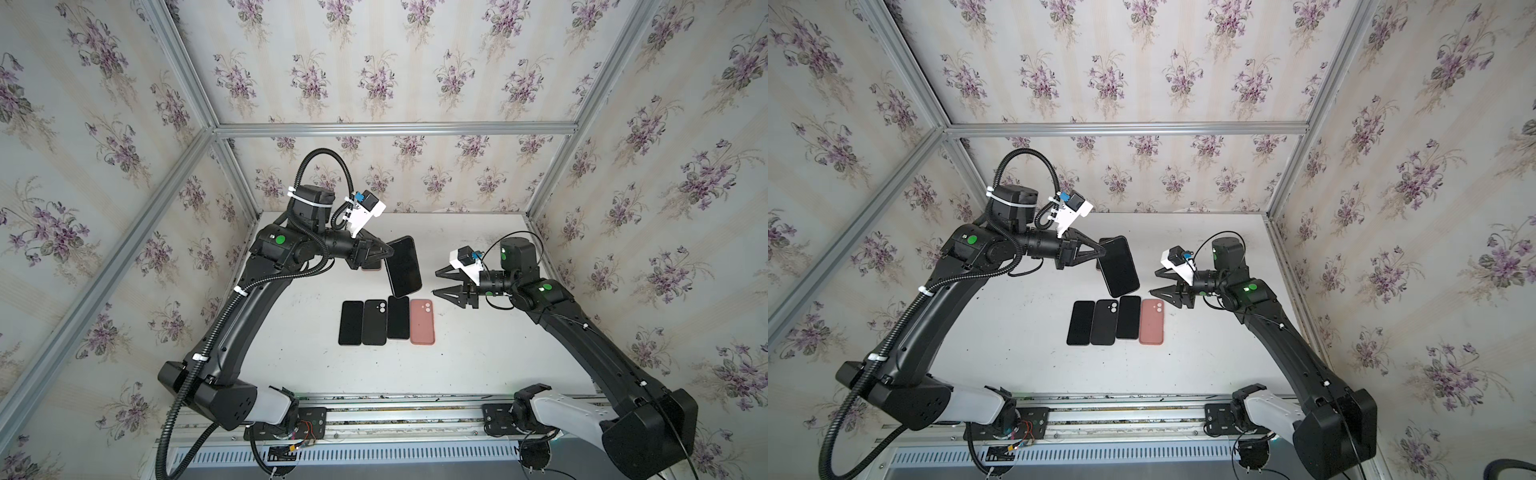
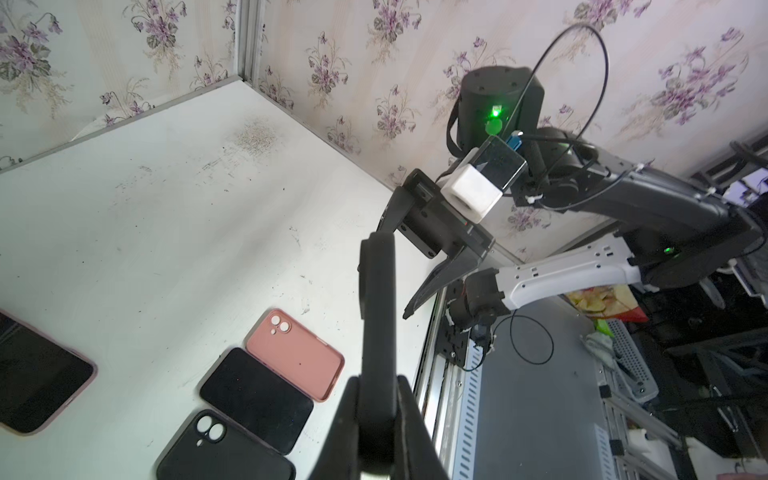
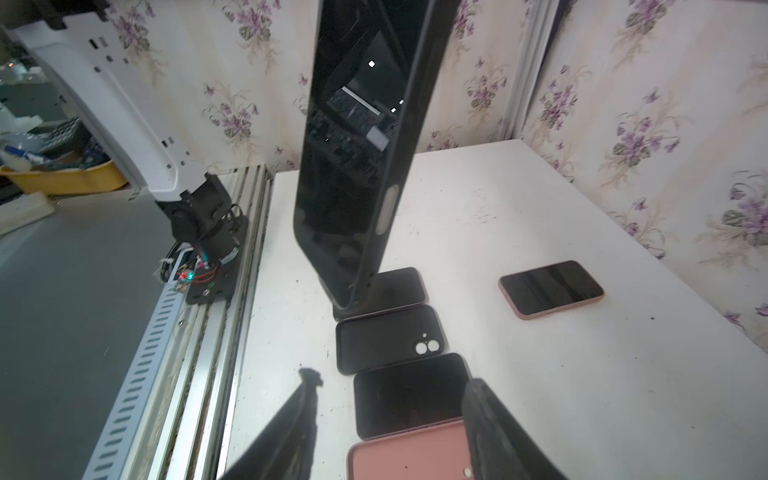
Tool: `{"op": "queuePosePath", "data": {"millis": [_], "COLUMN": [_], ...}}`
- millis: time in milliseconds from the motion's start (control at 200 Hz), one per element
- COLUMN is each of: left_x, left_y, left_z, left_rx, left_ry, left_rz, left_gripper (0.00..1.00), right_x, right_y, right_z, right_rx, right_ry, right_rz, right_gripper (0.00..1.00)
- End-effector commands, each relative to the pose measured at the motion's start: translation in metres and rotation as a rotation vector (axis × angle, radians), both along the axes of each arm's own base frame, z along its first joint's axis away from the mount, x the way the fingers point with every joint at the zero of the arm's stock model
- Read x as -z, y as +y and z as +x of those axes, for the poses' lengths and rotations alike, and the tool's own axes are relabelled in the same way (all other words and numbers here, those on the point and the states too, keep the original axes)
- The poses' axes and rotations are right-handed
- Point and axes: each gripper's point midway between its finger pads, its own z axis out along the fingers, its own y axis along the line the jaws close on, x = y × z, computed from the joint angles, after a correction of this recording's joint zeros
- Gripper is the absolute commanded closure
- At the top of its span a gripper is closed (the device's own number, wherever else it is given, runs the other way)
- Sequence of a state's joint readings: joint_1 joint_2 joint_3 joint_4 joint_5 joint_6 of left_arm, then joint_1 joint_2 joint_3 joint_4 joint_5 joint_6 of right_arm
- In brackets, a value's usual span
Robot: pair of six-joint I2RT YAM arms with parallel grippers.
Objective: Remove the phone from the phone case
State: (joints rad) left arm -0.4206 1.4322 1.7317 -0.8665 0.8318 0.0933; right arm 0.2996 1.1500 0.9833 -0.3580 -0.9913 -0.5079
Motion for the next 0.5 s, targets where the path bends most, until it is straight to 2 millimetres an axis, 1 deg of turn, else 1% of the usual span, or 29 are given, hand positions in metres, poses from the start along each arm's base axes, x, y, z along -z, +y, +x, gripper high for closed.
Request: {"op": "queuePosePath", "data": {"millis": [0,135,240,495], "left_x": [-0.009,-0.012,-0.011,-0.013], "left_y": [-0.003,-0.007,-0.009,-0.013], "left_z": [-0.008,-0.008,-0.009,-0.011], "left_rx": [0.057,0.076,0.084,0.103], "left_ry": [-0.089,-0.087,-0.088,-0.087], "left_rz": [0.002,-0.006,-0.003,-0.008], "left_gripper": [1.00,1.00,1.00,1.00], "right_x": [-0.002,0.000,-0.003,-0.004], "right_y": [0.007,0.015,0.018,0.021], "right_z": [-0.015,-0.018,-0.017,-0.016], "right_rx": [-0.089,-0.122,-0.133,-0.146], "right_ry": [0.014,0.026,0.023,0.030], "right_rz": [0.010,0.012,0.024,0.034], "right_gripper": [0.45,0.48,0.49,0.51]}}
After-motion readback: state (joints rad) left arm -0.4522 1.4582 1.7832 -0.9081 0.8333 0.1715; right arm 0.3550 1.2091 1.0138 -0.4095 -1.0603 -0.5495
